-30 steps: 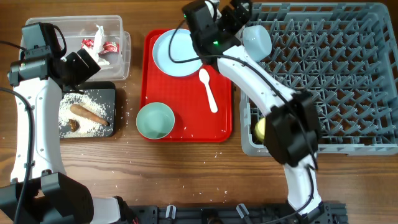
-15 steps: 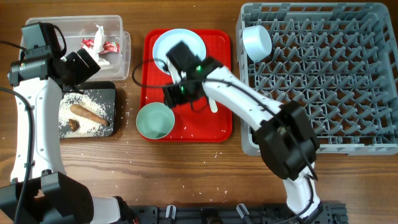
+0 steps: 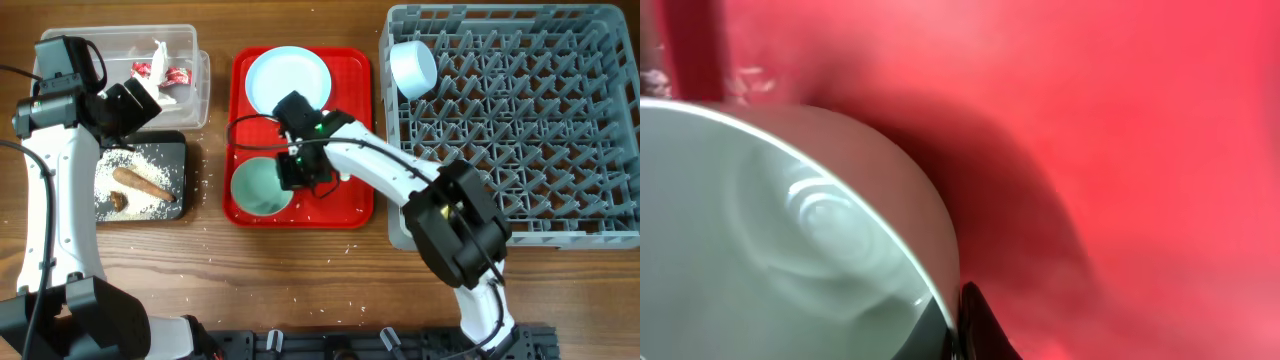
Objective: Sort waste into correct bins and load items into the dishwasher rack
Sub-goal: 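Place light green bowl upside down in the rack, release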
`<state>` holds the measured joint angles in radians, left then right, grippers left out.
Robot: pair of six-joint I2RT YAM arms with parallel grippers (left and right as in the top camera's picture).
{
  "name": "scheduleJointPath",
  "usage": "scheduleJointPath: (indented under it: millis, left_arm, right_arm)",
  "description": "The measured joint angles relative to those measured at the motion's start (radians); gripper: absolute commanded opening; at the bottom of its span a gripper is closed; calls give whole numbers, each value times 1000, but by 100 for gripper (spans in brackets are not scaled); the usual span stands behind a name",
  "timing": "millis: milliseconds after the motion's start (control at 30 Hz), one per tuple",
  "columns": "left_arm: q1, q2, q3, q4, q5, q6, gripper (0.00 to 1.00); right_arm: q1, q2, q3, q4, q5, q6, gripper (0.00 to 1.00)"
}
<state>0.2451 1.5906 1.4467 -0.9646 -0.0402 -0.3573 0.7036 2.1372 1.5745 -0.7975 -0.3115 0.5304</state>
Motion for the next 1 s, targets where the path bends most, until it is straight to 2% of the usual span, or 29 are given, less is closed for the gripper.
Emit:
scheduleJointPath:
  millis: [133, 300, 400, 533, 733, 1000]
  left_arm:
    - [0, 0, 0, 0, 0, 0, 100]
    - [0, 0, 0, 0, 0, 0, 100]
    - [0, 0, 0, 0, 0, 0, 100]
    - [0, 0, 0, 0, 0, 0, 100]
    - [0, 0, 0, 0, 0, 0, 100]
    - [0, 0, 0, 0, 0, 0, 100]
  right_arm:
    - [-120, -156, 24, -131, 217, -1, 4]
    - [-303, -565, 59, -185, 716, -55, 4]
    - [-312, -671, 79, -189, 964, -145, 4]
    - [-307, -596, 78, -254, 1234, -277, 4]
    - [-265, -270, 56, -303, 1468, -473, 4]
    - [-201, -138, 57, -428, 1536, -467, 4]
